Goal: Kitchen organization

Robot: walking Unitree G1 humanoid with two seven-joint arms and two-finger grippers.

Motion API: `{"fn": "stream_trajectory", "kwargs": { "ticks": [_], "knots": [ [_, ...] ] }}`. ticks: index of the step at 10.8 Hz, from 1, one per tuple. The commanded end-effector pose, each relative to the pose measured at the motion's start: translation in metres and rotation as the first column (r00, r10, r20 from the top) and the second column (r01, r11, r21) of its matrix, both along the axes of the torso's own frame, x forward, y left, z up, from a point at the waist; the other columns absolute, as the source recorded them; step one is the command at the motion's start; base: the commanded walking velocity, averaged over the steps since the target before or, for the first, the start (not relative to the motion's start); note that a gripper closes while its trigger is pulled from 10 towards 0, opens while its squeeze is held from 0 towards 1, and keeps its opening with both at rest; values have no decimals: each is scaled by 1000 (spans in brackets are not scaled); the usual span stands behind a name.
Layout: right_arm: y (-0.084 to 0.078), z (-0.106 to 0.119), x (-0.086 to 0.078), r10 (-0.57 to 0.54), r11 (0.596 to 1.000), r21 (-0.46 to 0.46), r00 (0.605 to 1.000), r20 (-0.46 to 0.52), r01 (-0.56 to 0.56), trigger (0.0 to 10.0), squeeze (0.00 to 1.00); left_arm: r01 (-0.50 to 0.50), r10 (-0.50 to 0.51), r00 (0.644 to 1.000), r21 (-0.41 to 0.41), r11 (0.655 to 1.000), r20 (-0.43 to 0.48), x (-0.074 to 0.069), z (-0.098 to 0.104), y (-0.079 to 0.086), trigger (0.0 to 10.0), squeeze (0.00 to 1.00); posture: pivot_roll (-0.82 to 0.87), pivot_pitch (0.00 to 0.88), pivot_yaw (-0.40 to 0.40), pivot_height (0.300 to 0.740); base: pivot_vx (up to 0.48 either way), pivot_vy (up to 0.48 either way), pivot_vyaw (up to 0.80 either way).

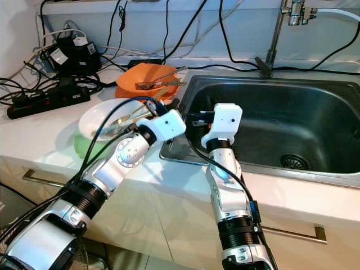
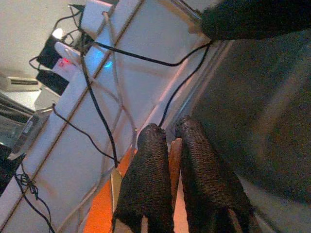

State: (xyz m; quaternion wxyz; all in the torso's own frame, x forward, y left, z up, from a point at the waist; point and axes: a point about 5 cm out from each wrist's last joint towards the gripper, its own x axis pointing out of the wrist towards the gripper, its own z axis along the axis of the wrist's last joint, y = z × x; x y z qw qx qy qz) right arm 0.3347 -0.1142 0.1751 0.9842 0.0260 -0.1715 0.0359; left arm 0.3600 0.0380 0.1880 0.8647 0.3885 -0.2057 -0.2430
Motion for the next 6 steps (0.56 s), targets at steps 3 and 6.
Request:
{"fn": "stream_trajectory", "kwargs": {
  "ticks": [3,6],
  "knots": [
    [6,3,1,23,1000,-11,1000,11,-22,10000,0,-27,40,994,-124,992,103,1,29,10,0,0,48,0,121,740,0,0,0],
    [8,3,2,27,1000,-10,1000,8,-27,10000,0,60,35,952,-296,953,304,-12,86,19,0,0,56,0,118,740,0,0,0]
  ]
}}
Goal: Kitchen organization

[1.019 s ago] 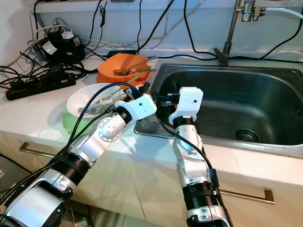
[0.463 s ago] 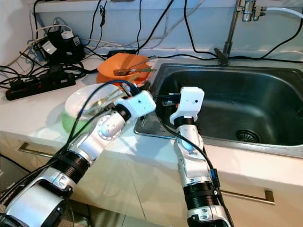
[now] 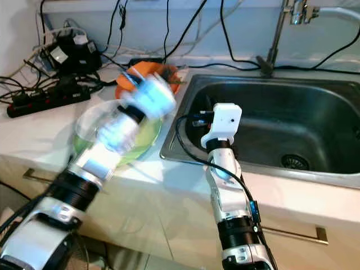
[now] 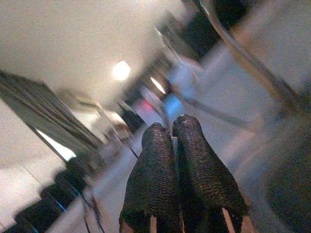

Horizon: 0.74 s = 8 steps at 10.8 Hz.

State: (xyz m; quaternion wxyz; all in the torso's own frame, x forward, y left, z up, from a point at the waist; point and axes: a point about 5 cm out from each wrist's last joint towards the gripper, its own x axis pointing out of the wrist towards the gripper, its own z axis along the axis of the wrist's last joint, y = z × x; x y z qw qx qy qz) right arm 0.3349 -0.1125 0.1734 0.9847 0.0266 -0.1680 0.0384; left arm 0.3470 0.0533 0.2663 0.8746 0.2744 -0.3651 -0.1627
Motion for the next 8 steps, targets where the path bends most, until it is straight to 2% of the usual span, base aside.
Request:
{"fn": "stream_trajectory", "kwargs": {
  "ticks": [1,3,4,5,6,7,8],
  "knots": [
    [7,4,2,24,1000,-10,1000,14,-24,10000,0,57,-49,996,-113,992,76,-7,20,4,10000,0,56,0,119,740,0,0,0],
    [6,5,3,22,1000,-11,1000,16,-22,10000,0,140,-112,985,-228,964,133,-18,33,5,10000,0,55,0,120,740,0,0,0],
    [4,5,3,19,1000,-13,1000,14,-19,10000,0,185,-134,974,-297,937,183,-24,46,8,10000,0,55,0,121,740,0,0,0],
    [4,5,3,19,1000,-17,1000,12,-19,10000,0,243,-166,960,-382,892,224,-30,61,12,10000,0,55,0,121,740,0,0,0],
    [4,5,3,21,1000,-18,1000,12,-21,10000,0,271,-190,955,-416,868,226,-31,65,12,10000,0,55,0,121,740,0,0,0],
    [5,4,3,28,999,-18,1000,11,-28,10000,0,352,-286,936,-540,764,206,-32,73,14,10000,0,54,0,124,740,0,0,0],
    [5,4,3,30,999,-18,999,12,-29,10000,969,378,-340,923,-603,702,182,-31,74,15,10000,0,53,0,123,740,0,0,0]
  ]
}}
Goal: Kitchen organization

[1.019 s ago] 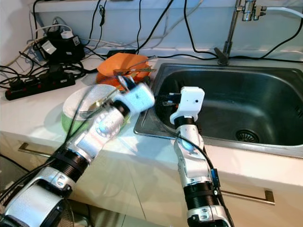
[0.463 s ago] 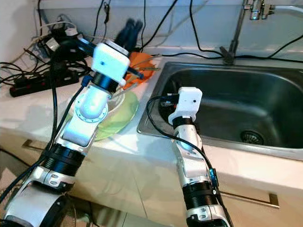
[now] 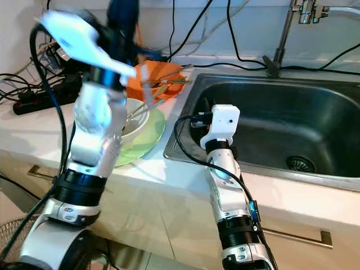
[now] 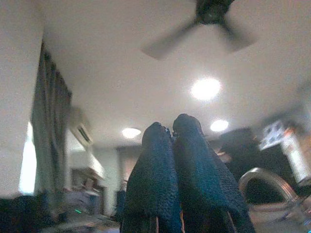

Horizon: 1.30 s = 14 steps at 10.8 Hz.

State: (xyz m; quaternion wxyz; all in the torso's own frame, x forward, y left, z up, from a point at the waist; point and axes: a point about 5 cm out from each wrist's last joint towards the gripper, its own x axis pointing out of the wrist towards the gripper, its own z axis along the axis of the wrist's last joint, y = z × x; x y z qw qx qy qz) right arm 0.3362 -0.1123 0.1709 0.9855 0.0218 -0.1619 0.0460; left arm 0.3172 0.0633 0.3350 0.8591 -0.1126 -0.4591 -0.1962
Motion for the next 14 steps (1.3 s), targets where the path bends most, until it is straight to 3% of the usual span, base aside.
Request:
{"fn": "stream_trajectory", "kwargs": {
  "ticks": [1,3,5,7,8,9,14],
  "knots": [
    [2,8,2,16,1000,-5,999,28,-16,10000,1000,90,-97,993,-99,991,-66,4,2,6,10000,0,50,0,124,740,0,0,0],
    [-8,16,3,20,1000,-14,998,53,-19,10000,1000,168,-194,969,-170,971,-151,10,-10,7,10000,0,44,0,126,740,0,0,0],
    [-23,30,5,40,999,-10,996,85,-39,10000,1000,221,-252,947,-165,961,-201,12,-19,2,10000,0,41,0,128,740,0,0,0],
    [-36,43,3,127,992,12,987,99,-129,10000,1000,277,-314,914,-169,946,-257,15,-30,-3,10000,0,44,0,133,740,0,0,0],
    [-34,43,-1,237,971,-33,968,78,-235,10000,71,290,-331,902,-182,940,-276,16,-33,-2,10000,0,45,0,136,740,0,0,0],
    [-35,43,-6,282,958,-68,957,70,-277,10000,0,294,-336,898,-182,938,-283,17,-34,-1,10000,0,43,0,144,740,0,0,0],
    [-37,46,-29,510,859,-84,859,50,-505,10000,0,320,-357,884,-168,933,-302,17,-36,-3,10000,0,39,0,150,740,0,0,0]
  ]
}}
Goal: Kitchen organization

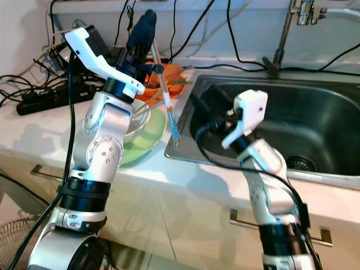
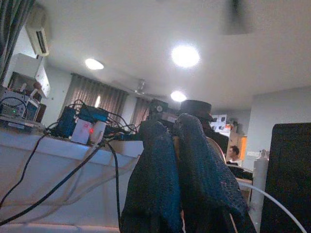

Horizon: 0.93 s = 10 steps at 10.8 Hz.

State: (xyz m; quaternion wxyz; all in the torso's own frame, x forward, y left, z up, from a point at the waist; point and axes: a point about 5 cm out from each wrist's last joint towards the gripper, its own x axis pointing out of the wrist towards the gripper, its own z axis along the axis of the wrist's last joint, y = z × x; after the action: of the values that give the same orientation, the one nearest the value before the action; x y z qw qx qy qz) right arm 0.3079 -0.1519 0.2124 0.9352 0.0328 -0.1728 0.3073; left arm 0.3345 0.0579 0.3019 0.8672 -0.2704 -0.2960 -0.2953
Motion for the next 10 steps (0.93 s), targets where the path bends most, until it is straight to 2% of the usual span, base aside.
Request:
{"fn": "stream_trajectory", "kwargs": {
  "ticks": [1,6,10],
  "knots": [
    [9,5,-6,77,997,-7,997,15,-77,10000,0,5,-4,1000,10,1000,-9,0,-4,1,10000,0,42,0,150,740,0,0,0],
    [37,-2,-17,240,971,-9,970,-28,-241,10000,0,64,-63,998,47,997,-24,-3,-10,-10,10000,0,43,0,151,740,0,0,0],
    [50,-8,-13,227,974,-10,973,-52,-228,10000,0,127,-126,992,62,990,-27,-7,-12,-18,10000,0,45,0,148,740,0,0,0]
  ]
}}
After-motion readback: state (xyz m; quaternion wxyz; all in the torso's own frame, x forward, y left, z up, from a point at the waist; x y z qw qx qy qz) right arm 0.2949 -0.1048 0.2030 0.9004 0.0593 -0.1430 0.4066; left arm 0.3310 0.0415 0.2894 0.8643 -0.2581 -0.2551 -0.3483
